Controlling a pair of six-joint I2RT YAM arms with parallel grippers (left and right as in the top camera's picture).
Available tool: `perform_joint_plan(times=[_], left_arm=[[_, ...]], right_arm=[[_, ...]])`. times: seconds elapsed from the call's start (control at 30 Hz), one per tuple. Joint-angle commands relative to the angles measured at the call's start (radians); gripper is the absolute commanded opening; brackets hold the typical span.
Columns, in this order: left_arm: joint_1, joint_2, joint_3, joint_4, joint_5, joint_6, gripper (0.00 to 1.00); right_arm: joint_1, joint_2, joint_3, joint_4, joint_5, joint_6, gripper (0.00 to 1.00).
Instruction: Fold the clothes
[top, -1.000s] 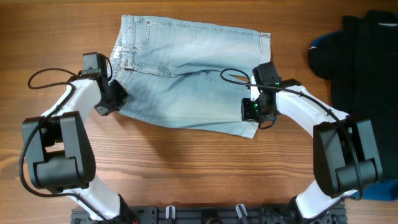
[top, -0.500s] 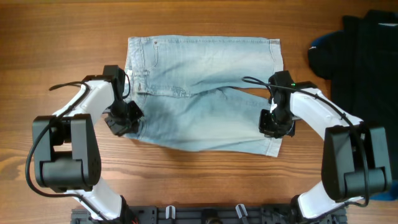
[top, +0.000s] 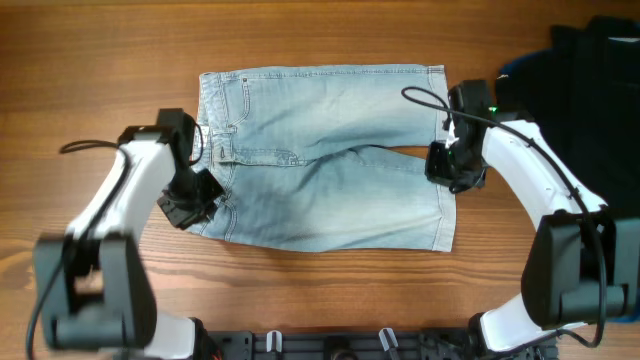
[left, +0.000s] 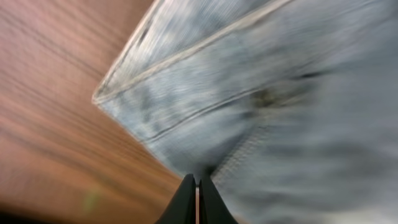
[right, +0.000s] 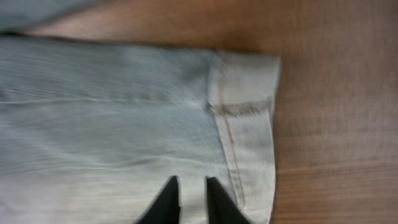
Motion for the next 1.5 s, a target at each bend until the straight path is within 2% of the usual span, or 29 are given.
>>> perform_joint_plan(times=[0.0, 0.07, 0.13, 0.17, 0.23, 0.37, 0.47, 0.6, 0.77, 0.93, 1.1, 1.17, 1.2, 1.23, 1.27, 1.3, 1.37, 1.4, 1.47], left_arm=[[-0.001, -0.203, 0.014, 0.17, -0.02, 0.061, 0.04], [-0.001, -0.222, 0.014, 0.349, -0.019, 0.061, 0.04], [-0.001, -0.193, 0.014, 0.442, -0.014, 0.094, 0.04], [-0.002, -0.162, 0.014, 0.488, -0.006, 0.114, 0.04], [-0.007, -0.085, 0.014, 0.566, 0.037, 0.164, 0.04], [-0.012, 0.049, 0.014, 0.706, 0.045, 0.169, 0.04], [-0.014, 0.148, 0.014, 0.79, 0.104, 0.169, 0.04], [-0.019, 0.22, 0.014, 0.864, 0.112, 0.196, 0.04], [-0.019, 0.228, 0.014, 0.878, 0.104, 0.215, 0.04], [-0.019, 0.245, 0.014, 0.896, 0.063, 0.235, 0.04], [-0.018, 0.261, 0.014, 0.945, 0.063, 0.24, 0.04], [-0.018, 0.24, 0.014, 0.994, 0.063, 0.24, 0.04], [-0.018, 0.204, 0.014, 1.011, 0.063, 0.24, 0.04], [-0.018, 0.16, 0.016, 1.009, 0.063, 0.24, 0.04], [-0.018, 0.099, 0.021, 0.981, 0.063, 0.24, 0.04], [-0.018, 0.047, 0.021, 0.947, 0.063, 0.24, 0.09], [-0.016, -0.1, 0.021, 0.813, 0.063, 0.238, 0.3], [-0.016, -0.191, 0.021, 0.728, 0.063, 0.216, 0.47], [-0.017, -0.313, 0.021, 0.564, 0.063, 0.096, 0.57]], right_arm=[[-0.005, -0.025, 0.064, 0.08, -0.047, -0.117, 0.25], [-0.005, -0.024, 0.064, 0.201, -0.016, -0.14, 0.2], [-0.005, -0.024, 0.064, 0.275, 0.008, -0.154, 0.13], [-0.005, -0.024, 0.063, 0.311, 0.028, -0.153, 0.05], [-0.005, -0.024, 0.06, 0.37, 0.081, -0.154, 0.04], [-0.005, -0.004, 0.059, 0.463, 0.156, -0.153, 0.04], [-0.005, 0.074, 0.059, 0.481, 0.164, -0.153, 0.04], [-0.005, 0.192, 0.059, 0.528, 0.221, -0.153, 0.04], [-0.005, 0.327, 0.059, 0.499, 0.25, -0.131, 0.04], [-0.011, 0.326, 0.059, 0.311, 0.258, -0.047, 0.04], [-0.018, 0.318, 0.062, 0.354, 0.248, -0.049, 0.04], [-0.018, 0.295, 0.088, 0.374, 0.249, -0.106, 0.04], [-0.018, 0.261, 0.141, 0.337, 0.247, -0.151, 0.06], [-0.018, 0.226, 0.178, 0.293, 0.237, -0.145, 0.16], [-0.018, 0.191, 0.196, 0.258, 0.212, -0.14, 0.21], [-0.018, 0.157, 0.204, 0.228, 0.185, -0.133, 0.26], [-0.018, 0.047, 0.204, 0.113, 0.129, -0.096, 0.39], [-0.018, -0.002, 0.204, 0.046, 0.091, -0.041, 0.44], [-0.018, -0.065, 0.204, -0.067, -0.006, -0.01, 0.42]])
